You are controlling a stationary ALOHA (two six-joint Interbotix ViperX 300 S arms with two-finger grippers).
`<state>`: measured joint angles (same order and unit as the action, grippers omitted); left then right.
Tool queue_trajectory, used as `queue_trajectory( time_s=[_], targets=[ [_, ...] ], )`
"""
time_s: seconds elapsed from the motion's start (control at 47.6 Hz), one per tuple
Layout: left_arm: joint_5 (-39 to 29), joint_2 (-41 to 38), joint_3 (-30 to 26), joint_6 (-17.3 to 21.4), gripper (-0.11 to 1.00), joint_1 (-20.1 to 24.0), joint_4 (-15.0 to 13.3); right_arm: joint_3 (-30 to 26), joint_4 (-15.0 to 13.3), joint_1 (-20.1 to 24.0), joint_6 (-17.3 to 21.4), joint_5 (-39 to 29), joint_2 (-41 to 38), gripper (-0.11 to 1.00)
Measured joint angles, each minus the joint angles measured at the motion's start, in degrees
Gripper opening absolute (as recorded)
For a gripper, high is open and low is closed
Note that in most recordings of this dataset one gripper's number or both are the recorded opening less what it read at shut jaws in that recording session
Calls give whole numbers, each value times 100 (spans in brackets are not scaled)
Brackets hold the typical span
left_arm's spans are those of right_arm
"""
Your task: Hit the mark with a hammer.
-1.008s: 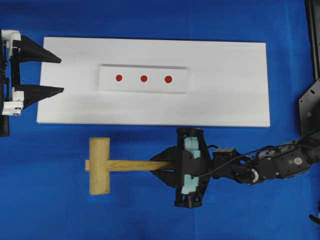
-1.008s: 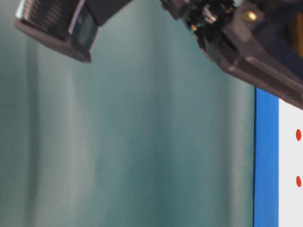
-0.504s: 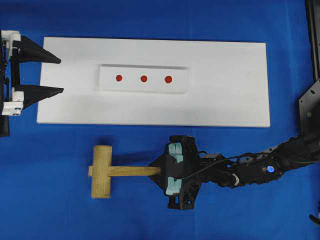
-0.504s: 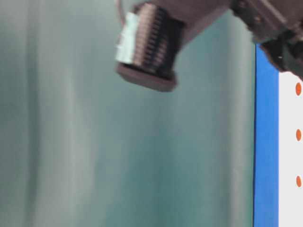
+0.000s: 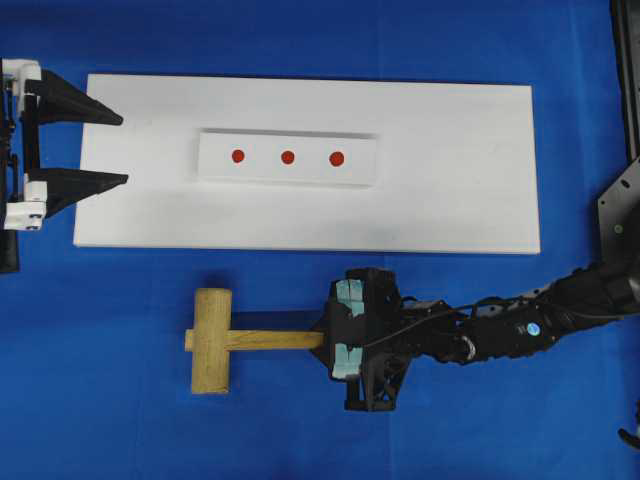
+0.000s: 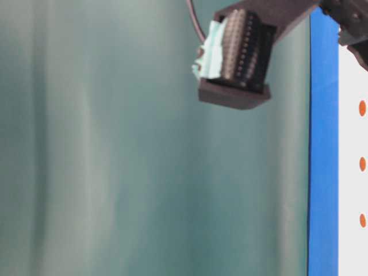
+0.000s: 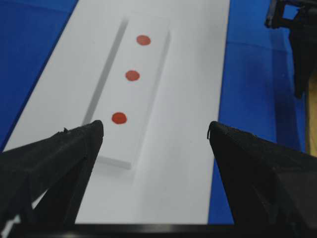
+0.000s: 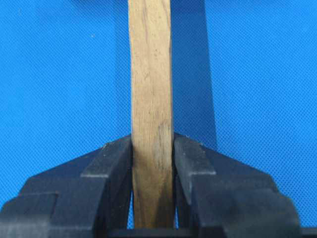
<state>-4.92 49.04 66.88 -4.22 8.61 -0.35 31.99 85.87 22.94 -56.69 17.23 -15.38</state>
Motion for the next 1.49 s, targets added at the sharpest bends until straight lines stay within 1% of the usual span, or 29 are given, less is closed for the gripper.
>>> queue_trajectory(
  time_s=[0.315, 0.357, 0.399, 0.525, 0.609, 0.63, 0.651, 0.798, 1.05, 1.176, 1.302, 1.407, 1.491],
  targets=[
    [9, 9, -9, -18, 83, 0, 0, 44, 0, -26, 0, -123, 0, 9],
    [18, 9, -9, -18, 83, 0, 0, 44, 9, -26, 0, -141, 0, 13],
    [18, 9, -9, -18, 83, 0, 0, 44, 0, -26, 0, -149, -9, 22],
    [9, 9, 0, -18, 83, 0, 0, 44, 0, -35, 0, -141, 0, 61],
    [18, 9, 0, -35, 83, 0, 0, 44, 0, -26, -9, -97, 0, 84],
    [9, 9, 0, -35, 83, 0, 0, 53, 0, -26, -18, -79, 9, 88],
    [18, 9, 9, -35, 83, 0, 0, 62, 0, -35, -26, -70, 9, 89],
    [9, 0, 9, -35, 83, 0, 0, 167, 0, -35, -88, -44, 325, 77],
    [9, 0, 9, -44, 83, -35, 0, 510, 0, -35, -132, -35, 1160, 78],
    [18, 9, 9, -44, 83, -26, 0, 589, -26, -26, -176, 9, 1450, 78],
    [9, 9, 9, -35, 83, -35, 0, 598, -35, -35, -281, 193, 1600, 78],
    [9, 9, 9, -35, 83, -35, 0, 615, -35, -158, -396, 360, 1714, 77],
    [9, 0, 9, -44, 83, -35, 0, 668, -35, -413, -527, 422, 1872, 77]
  ],
)
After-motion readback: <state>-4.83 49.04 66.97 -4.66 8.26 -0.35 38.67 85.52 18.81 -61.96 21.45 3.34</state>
